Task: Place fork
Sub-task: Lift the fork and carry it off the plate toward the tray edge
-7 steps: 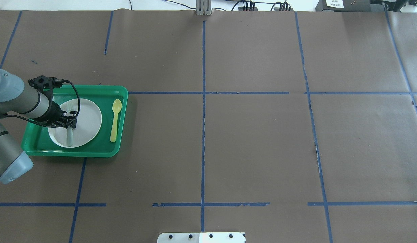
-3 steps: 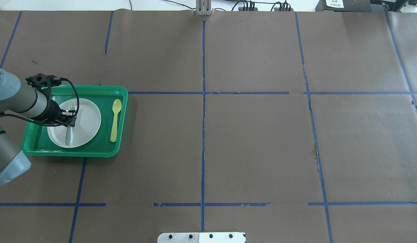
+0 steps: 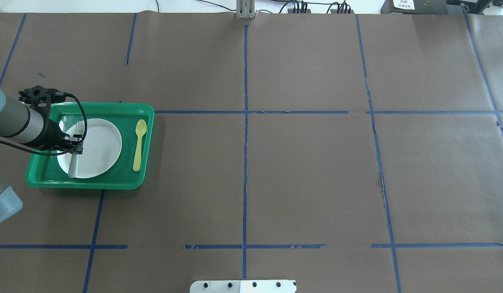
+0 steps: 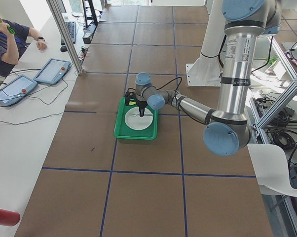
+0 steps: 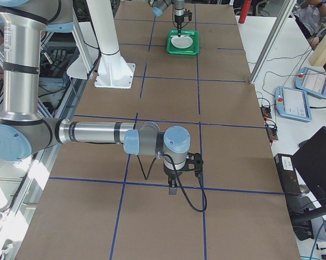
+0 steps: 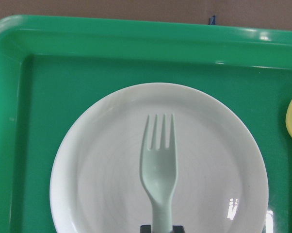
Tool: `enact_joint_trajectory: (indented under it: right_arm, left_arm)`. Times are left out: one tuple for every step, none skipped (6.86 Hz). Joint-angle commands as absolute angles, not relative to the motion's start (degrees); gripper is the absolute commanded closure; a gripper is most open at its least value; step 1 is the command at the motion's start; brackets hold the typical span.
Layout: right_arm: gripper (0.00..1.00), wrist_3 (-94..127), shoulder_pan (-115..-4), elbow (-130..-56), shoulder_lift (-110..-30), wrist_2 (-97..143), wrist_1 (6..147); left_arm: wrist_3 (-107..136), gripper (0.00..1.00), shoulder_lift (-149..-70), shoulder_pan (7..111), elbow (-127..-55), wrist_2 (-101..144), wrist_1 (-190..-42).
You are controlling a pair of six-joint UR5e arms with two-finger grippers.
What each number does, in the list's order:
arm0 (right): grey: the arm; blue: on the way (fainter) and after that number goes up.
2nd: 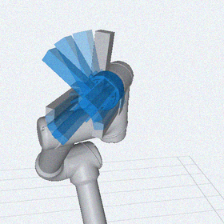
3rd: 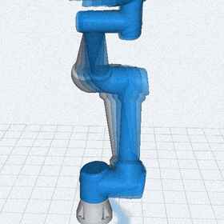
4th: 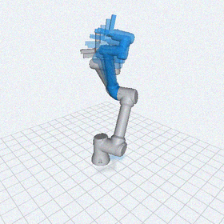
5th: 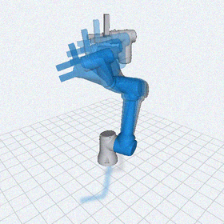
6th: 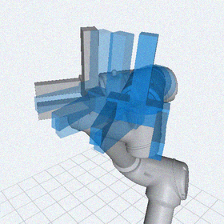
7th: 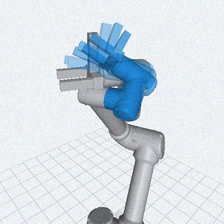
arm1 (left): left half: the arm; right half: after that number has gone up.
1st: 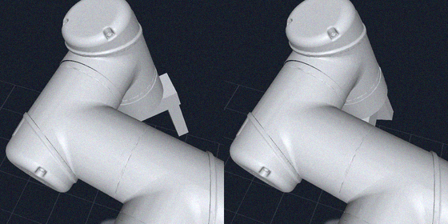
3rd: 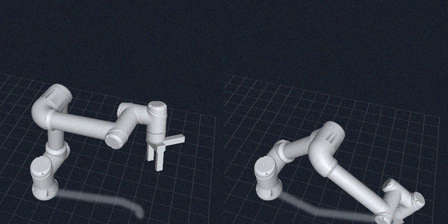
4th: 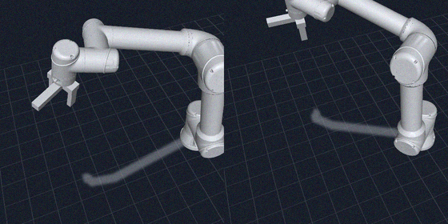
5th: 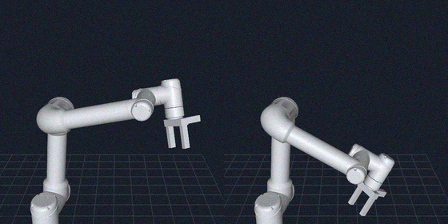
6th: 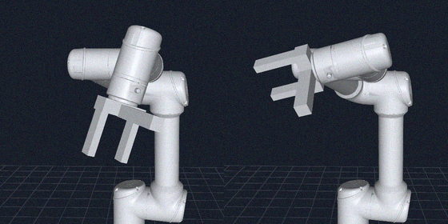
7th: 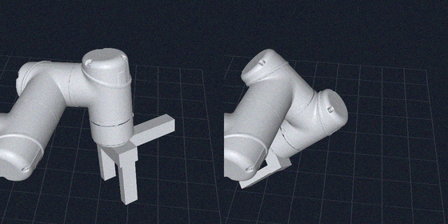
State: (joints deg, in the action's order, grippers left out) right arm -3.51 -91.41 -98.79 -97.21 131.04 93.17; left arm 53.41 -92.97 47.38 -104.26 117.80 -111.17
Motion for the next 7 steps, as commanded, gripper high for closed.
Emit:
enact_joint_trajectory:
  right_arm:
    - [0.00,-3.5,-91.4,-98.8,-97.2,131.0,93.2]
    - [0.00,-3.5,-91.4,-98.8,-97.2,131.0,93.2]
    - [0.00,-3.5,-91.4,-98.8,-97.2,131.0,93.2]
    - [0.00,-3.5,-91.4,-98.8,-97.2,131.0,93.2]
    - [0.00,-3.4,-91.4,-98.8,-97.2,131.0,93.2]
    - [0.00,-3.4,-91.4,-98.8,-97.2,131.0,93.2]
    - [0.00,-3.5,-91.4,-98.8,-97.2,131.0,93.2]
  left_arm:
    - [44.8,1.00,-89.6,51.8,-103.6,117.9,-111.7]
    - [44.2,1.00,-88.5,52.6,-103.5,117.9,-112.8]
    - [44.6,1.00,-88.2,52.6,-103.3,117.9,-113.3]
    - [45.1,1.00,-88.4,52.6,-102.8,117.9,-113.3]
    - [46.1,1.00,-88.8,52.2,-101.8,117.9,-113.4]
    - [47.0,1.00,-89.1,51.9,-99.8,117.9,-115.4]
    - [48.8,1.00,-89.1,51.9,-97.8,117.9,-118.7]
